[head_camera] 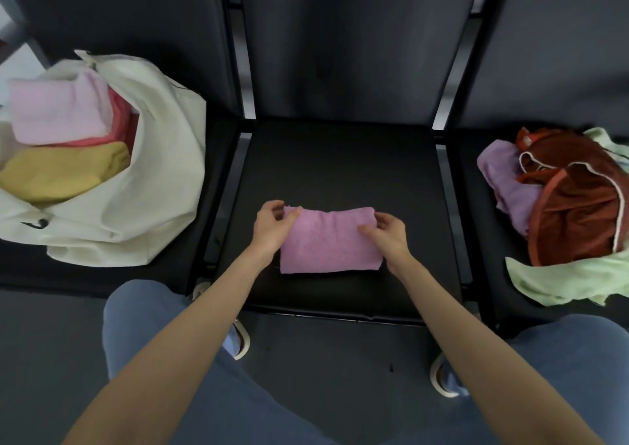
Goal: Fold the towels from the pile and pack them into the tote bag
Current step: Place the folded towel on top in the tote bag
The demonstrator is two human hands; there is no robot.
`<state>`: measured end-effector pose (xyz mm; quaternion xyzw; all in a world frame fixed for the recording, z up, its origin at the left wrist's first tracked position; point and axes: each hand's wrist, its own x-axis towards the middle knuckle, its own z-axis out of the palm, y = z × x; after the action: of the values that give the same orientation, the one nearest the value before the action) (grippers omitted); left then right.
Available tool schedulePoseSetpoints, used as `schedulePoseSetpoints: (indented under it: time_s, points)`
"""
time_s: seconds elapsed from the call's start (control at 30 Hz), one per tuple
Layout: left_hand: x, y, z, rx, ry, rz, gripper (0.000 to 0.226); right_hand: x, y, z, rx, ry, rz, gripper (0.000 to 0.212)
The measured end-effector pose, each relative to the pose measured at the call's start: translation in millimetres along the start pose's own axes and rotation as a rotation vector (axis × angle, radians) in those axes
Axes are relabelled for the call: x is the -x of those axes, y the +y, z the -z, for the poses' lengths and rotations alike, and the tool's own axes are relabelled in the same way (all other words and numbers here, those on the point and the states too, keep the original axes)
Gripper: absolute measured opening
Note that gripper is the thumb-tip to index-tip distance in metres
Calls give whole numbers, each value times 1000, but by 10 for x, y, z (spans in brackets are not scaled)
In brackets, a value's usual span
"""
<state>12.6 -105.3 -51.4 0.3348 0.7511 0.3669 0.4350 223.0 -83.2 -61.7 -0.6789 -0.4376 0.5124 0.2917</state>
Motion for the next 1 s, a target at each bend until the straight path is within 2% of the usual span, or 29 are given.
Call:
schedulePoseSetpoints:
  time_s: [0.1,0.2,0.3,0.37,0.43,0.57,0.7,0.83,0.9,1.0]
  points:
    - [-22,-107,-13,-76,51,-35,60,-60,90,-31,206,9,85,52]
    - [-4,-262,-11,-314,132,-13,63,-123,208,-53,403,74,105,50]
    - [60,-342,-61,-517,83,100,63,-94,240,-79,550,105,117,35]
    - [119,-349,-93,-549,44,93,48,-40,211,-127,610,98,154,30]
    - [161,-336,-91,-497,19,60,36,36,134,-195,597,89,161,33]
    - [243,-252,190,-194,38,44,34,245,-136,-432,455,17,182,37]
    - [257,-162,938,3,155,-47,32,407,-526,-900,361,-105,265,41]
    - [254,20,1917,165,297,-102,47,648,-1134,-1501,111,-308,285,46]
    - [222,121,2445,221,342,-161,44,769,-1431,-1806,78,-404,382,45]
    - [65,223,3152,170,439,-306,42,880,-1804,-2317,53,-426,663,33]
